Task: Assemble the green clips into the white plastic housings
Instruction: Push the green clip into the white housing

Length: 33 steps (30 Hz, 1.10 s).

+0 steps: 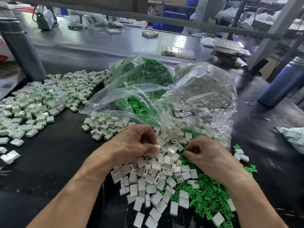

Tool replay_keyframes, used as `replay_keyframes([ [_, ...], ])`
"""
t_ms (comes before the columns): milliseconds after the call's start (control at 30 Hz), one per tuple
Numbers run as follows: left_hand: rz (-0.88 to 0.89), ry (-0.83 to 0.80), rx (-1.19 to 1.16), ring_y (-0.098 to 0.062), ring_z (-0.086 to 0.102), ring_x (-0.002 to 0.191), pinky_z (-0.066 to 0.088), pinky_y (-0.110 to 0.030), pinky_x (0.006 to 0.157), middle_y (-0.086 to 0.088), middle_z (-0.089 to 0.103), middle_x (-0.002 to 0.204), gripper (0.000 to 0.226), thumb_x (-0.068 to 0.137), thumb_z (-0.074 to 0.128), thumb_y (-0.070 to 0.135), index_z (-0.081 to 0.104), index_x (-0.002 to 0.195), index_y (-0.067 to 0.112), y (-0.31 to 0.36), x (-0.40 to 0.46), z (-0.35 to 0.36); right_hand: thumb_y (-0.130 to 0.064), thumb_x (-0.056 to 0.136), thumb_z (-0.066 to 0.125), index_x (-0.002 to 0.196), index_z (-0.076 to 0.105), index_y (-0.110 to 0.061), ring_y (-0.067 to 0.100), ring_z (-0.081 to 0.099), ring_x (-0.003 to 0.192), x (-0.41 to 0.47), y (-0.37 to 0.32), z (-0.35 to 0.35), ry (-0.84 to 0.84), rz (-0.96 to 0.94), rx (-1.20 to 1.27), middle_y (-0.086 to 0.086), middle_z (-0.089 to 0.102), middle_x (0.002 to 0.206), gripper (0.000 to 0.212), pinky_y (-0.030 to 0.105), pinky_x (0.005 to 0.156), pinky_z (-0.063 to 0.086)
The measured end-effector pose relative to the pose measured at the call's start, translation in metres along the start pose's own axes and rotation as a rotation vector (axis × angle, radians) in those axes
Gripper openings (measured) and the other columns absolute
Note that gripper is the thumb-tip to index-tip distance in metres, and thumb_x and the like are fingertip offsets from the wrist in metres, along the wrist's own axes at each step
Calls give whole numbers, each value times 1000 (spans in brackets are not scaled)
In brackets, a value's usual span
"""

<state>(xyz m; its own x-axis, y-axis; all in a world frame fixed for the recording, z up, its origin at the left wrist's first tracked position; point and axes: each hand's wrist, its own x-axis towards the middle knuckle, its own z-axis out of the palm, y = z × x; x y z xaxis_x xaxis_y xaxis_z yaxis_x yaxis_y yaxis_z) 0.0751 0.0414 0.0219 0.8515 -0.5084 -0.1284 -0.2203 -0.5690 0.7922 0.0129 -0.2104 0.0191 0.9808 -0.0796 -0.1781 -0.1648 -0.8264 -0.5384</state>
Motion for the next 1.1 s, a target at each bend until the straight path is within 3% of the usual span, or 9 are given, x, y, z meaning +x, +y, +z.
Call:
replay_keyframes([
  [133, 39, 32, -111, -8, 65, 76, 59, -24, 73, 1, 70, 93, 14, 89, 77, 23, 66, 97, 24, 2, 3, 1, -37, 96, 71, 90, 67, -35, 1, 68, 75, 0, 1, 1, 127, -40, 194, -11, 69, 84, 8, 14, 56, 52],
  [233, 67, 90, -182, -8, 69, 82, 61, -27, 80, 1, 71, 94, 16, 88, 78, 18, 65, 98, 20, 4, 5, 4, -31, 97, 72, 90, 69, -32, -2, 69, 71, 2, -2, 3, 236, -82, 397, -16, 73, 82, 7, 12, 55, 53],
  [367, 124, 133, -342, -7, 69, 80, 57, -21, 76, 8, 73, 88, 26, 79, 81, 27, 68, 99, 17, 7, 6, 9, -23, 95, 73, 94, 73, -31, 5, 70, 71, 1, -9, 9, 239, -153, 583, -9, 75, 86, 8, 15, 58, 54],
  [567, 167, 168, -627, -15, 72, 82, 57, -19, 72, -6, 78, 96, 24, 82, 79, 18, 73, 105, 15, 8, 7, 13, -21, 87, 77, 97, 79, -25, 21, 66, 66, -4, -21, 12, 177, -254, 876, 11, 74, 80, 11, 27, 53, 55],
  [700, 182, 162, -636, -18, 72, 80, 55, -19, 67, -10, 79, 100, 21, 87, 76, 11, 72, 108, 7, 9, 8, 14, -22, 82, 75, 100, 79, -14, 27, 65, 69, -5, -26, 15, 188, -280, 944, 15, 74, 82, 20, 29, 52, 54],
  [900, 190, 154, -582, -16, 72, 84, 57, -22, 74, -3, 77, 95, 18, 88, 78, 11, 74, 106, 14, 9, 9, 19, -22, 86, 72, 102, 79, -20, 34, 62, 69, -7, -27, 16, 210, -307, 952, 15, 73, 83, 17, 32, 53, 53],
  [1000, 197, 143, -534, -29, 71, 97, 61, -34, 88, -6, 75, 99, 17, 91, 77, 11, 75, 104, 21, 8, 9, 23, -21, 88, 73, 100, 79, -26, 29, 64, 70, -7, -29, 17, 221, -327, 924, 11, 74, 84, 15, 29, 53, 54],
  [1100, 201, 143, -521, -32, 70, 97, 60, -35, 86, -4, 74, 98, 14, 91, 77, 14, 75, 103, 21, 9, 9, 25, -20, 89, 75, 99, 80, -29, 19, 67, 72, -6, -30, 19, 213, -331, 887, 5, 75, 86, 15, 26, 55, 54],
])
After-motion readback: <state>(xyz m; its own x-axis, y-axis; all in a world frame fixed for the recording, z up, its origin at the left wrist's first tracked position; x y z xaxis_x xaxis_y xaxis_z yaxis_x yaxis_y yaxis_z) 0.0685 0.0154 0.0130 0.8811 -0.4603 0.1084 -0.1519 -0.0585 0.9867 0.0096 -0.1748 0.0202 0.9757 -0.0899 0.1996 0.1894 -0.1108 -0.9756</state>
